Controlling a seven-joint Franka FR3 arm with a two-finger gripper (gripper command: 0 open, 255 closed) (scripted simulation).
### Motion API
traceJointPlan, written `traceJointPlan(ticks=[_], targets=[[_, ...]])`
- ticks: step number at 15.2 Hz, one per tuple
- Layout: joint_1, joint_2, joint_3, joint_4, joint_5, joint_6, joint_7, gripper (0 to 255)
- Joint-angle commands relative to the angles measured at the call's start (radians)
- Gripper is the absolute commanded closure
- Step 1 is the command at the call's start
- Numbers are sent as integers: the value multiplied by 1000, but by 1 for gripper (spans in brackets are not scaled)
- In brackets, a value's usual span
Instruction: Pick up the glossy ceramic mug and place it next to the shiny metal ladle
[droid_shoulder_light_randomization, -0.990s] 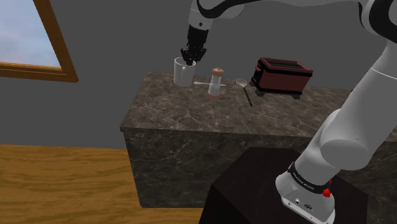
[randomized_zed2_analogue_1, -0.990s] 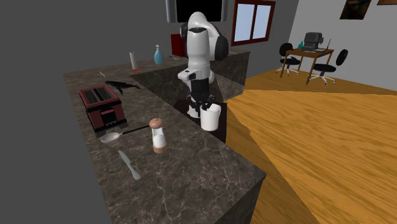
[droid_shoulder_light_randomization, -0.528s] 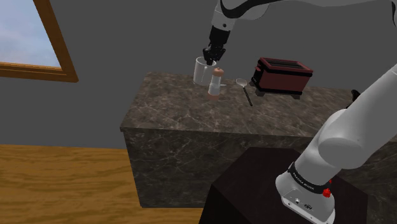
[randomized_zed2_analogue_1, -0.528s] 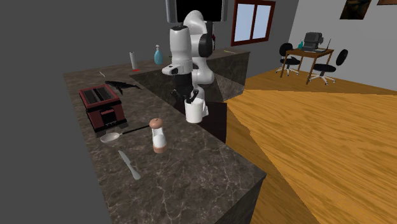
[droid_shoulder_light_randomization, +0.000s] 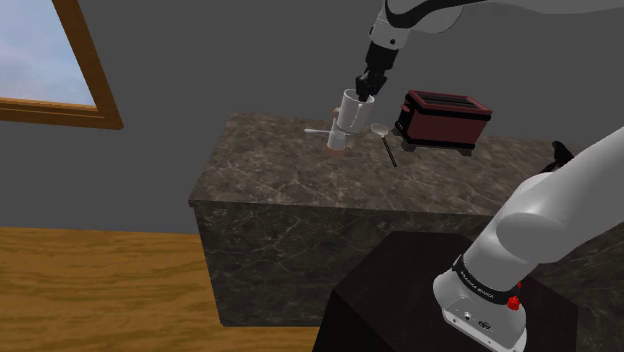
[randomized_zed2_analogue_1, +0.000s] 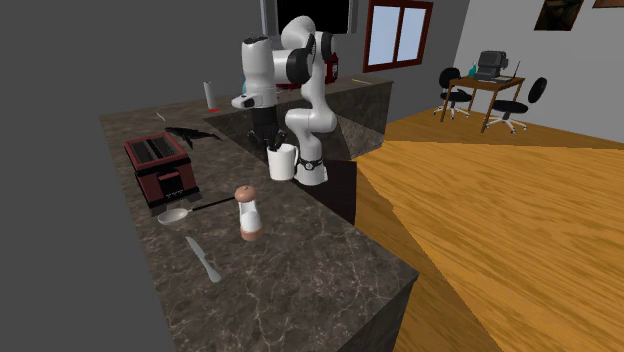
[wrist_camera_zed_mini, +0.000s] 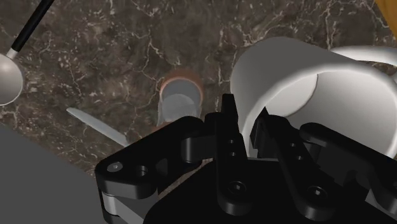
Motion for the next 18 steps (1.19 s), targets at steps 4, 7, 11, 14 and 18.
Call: traceJointPlan(ticks=[4, 7, 11, 14, 18], targets=[[-50, -58, -81, -58, -24, -7, -119, 255], [-80, -84, -130, -75, -42, -18, -188, 255], [-120, -103, -198, -82, -67, -34, -281, 255], [-148, -106, -252, -75, -84, -46, -354, 255], [-182, -94, -326, -51, -103, -61, -453, 255]])
